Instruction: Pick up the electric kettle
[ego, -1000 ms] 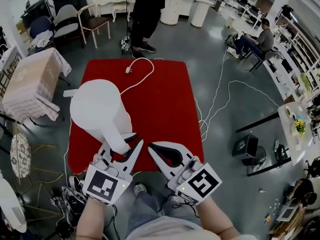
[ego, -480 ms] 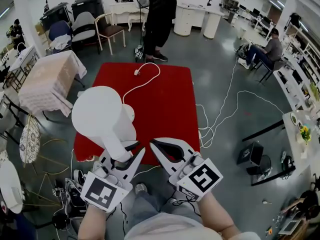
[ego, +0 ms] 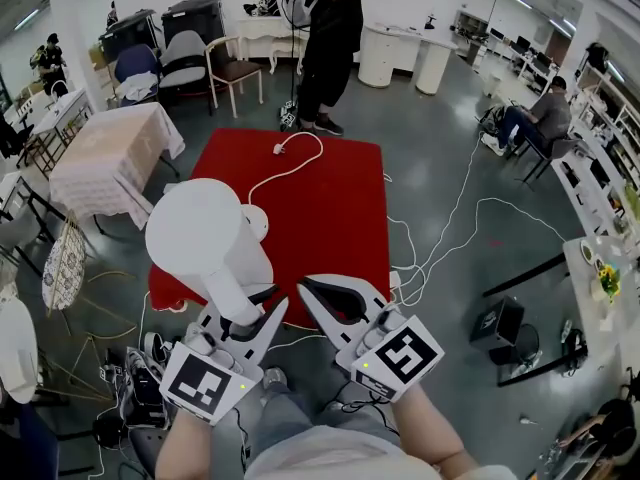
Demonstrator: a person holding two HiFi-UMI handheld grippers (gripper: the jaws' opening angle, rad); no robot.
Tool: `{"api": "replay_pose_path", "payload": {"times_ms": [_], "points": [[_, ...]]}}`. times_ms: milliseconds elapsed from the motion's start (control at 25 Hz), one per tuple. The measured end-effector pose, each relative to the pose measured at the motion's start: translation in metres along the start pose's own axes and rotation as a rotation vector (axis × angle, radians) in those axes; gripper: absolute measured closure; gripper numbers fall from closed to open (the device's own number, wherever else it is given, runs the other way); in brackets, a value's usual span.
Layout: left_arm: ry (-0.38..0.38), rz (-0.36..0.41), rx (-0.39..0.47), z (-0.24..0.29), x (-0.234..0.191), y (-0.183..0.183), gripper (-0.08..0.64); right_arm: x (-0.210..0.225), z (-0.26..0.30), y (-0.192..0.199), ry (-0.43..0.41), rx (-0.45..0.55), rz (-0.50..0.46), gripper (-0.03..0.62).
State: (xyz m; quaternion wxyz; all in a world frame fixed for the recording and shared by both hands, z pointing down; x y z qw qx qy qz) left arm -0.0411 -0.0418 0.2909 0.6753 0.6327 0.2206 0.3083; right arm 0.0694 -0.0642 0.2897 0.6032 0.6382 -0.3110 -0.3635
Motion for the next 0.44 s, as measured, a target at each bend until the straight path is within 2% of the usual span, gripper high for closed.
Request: {"api": "replay_pose_path", "payload": {"times_ms": [440], "points": [[-0.053, -0.005, -0.008, -0.014, 0.002, -0.006, 0.514, -0.011, -0.001, -0.005, -0.037, 0.028, -0.004, 0.586]]}}
Point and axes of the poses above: the fingertips, and each gripper's own axes: z forward along the fingers, x to its right, y out of its underside, the point moved 6 cm from there along -z, backward along the fingers, and after that the axes turned 4 degrees about -z, right-handed, at the moved point
